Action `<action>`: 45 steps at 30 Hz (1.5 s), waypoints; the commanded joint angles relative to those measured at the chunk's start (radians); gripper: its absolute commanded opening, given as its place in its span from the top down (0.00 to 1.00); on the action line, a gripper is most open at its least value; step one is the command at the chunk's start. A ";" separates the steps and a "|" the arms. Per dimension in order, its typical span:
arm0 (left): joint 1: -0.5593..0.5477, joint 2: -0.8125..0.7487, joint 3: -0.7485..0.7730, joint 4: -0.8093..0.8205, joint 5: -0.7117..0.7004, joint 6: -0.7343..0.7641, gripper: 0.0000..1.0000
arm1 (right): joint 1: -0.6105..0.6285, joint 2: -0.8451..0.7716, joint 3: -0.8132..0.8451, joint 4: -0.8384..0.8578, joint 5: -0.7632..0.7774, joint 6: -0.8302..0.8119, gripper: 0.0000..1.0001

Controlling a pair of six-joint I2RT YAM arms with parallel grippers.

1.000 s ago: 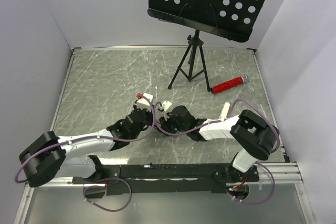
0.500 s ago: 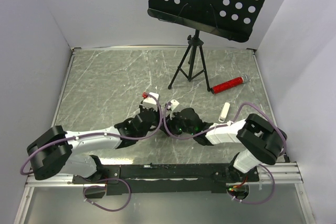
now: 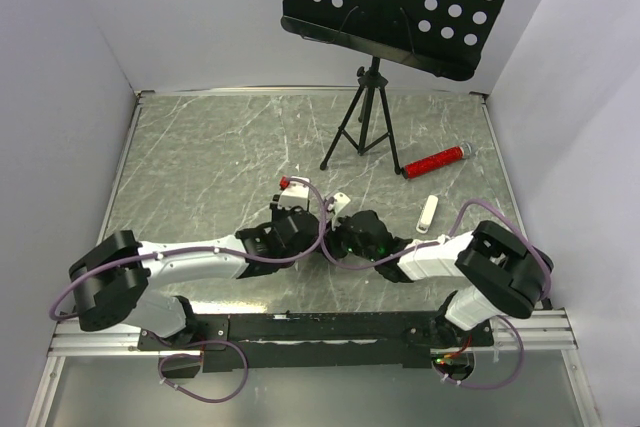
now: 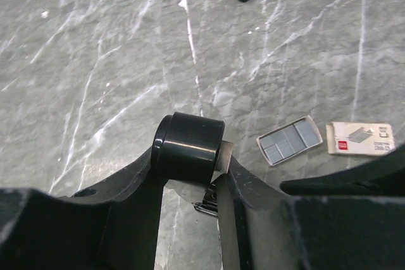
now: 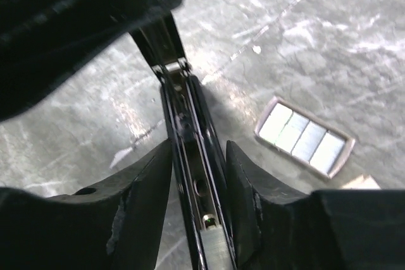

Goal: Load the staples into the stapler

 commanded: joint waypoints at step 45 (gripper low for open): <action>-0.101 -0.012 -0.163 0.242 0.177 0.025 0.42 | -0.002 0.179 0.083 0.157 -0.033 -0.003 0.78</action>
